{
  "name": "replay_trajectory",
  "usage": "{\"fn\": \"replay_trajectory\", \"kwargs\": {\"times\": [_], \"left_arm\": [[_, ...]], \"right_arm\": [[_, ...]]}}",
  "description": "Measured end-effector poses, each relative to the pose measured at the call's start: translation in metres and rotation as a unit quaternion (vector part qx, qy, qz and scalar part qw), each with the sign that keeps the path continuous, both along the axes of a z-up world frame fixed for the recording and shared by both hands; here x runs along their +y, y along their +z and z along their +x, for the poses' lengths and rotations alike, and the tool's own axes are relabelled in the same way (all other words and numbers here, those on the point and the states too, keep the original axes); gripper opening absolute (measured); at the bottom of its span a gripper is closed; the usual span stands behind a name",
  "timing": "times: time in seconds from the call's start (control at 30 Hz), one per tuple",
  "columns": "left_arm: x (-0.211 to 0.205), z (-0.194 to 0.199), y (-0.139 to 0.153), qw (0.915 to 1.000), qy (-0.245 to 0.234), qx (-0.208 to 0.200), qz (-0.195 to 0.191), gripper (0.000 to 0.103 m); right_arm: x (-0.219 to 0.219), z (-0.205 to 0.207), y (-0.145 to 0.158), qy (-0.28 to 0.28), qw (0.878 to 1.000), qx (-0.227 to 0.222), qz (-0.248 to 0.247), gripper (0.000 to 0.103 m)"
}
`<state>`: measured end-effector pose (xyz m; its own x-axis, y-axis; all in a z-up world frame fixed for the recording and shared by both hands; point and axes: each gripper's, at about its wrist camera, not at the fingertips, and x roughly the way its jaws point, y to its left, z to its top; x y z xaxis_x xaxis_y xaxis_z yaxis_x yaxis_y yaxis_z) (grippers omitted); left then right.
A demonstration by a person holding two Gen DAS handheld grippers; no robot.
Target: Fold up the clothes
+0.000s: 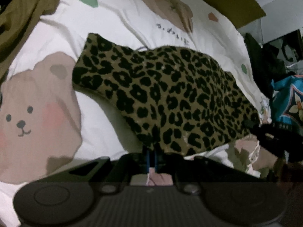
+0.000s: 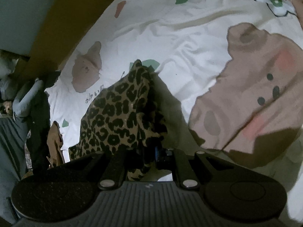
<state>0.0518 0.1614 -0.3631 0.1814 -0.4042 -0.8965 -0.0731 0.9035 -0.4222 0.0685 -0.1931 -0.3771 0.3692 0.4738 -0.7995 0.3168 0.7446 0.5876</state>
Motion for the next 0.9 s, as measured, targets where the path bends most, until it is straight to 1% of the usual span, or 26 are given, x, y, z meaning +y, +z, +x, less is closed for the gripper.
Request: {"fn": "replay_trajectory", "kwargs": {"times": [0.07,0.17,0.33,0.47,0.6,0.77,0.9], "left_arm": [[-0.007,0.000,-0.004,0.9998,-0.016,0.009,-0.001,0.004],[-0.023,0.000,-0.011,0.9982,-0.056,0.021,-0.006,0.004],[-0.035,-0.001,-0.018,0.9973,-0.059,0.029,-0.034,0.004],[-0.046,-0.005,-0.022,0.9948,-0.074,0.039,-0.059,0.005],[-0.051,-0.013,-0.018,0.9921,-0.088,0.030,-0.085,0.006],[-0.057,-0.016,-0.011,0.9884,-0.112,0.021,-0.100,0.008],[-0.058,-0.016,-0.013,0.9864,-0.105,0.029,-0.123,0.008]], "right_arm": [[-0.002,0.004,0.000,-0.002,1.000,-0.001,-0.004,0.008],[-0.006,0.010,0.000,-0.005,1.000,-0.006,-0.010,0.008],[-0.016,0.022,0.001,-0.007,1.000,-0.015,-0.018,0.008],[-0.024,0.033,0.004,-0.008,0.999,-0.021,-0.028,0.007],[-0.032,0.048,0.008,-0.005,0.999,-0.029,-0.035,0.008],[-0.034,0.069,0.011,0.010,0.998,-0.039,-0.045,0.008],[-0.033,0.085,0.012,0.021,0.997,-0.045,-0.053,0.008]]}}
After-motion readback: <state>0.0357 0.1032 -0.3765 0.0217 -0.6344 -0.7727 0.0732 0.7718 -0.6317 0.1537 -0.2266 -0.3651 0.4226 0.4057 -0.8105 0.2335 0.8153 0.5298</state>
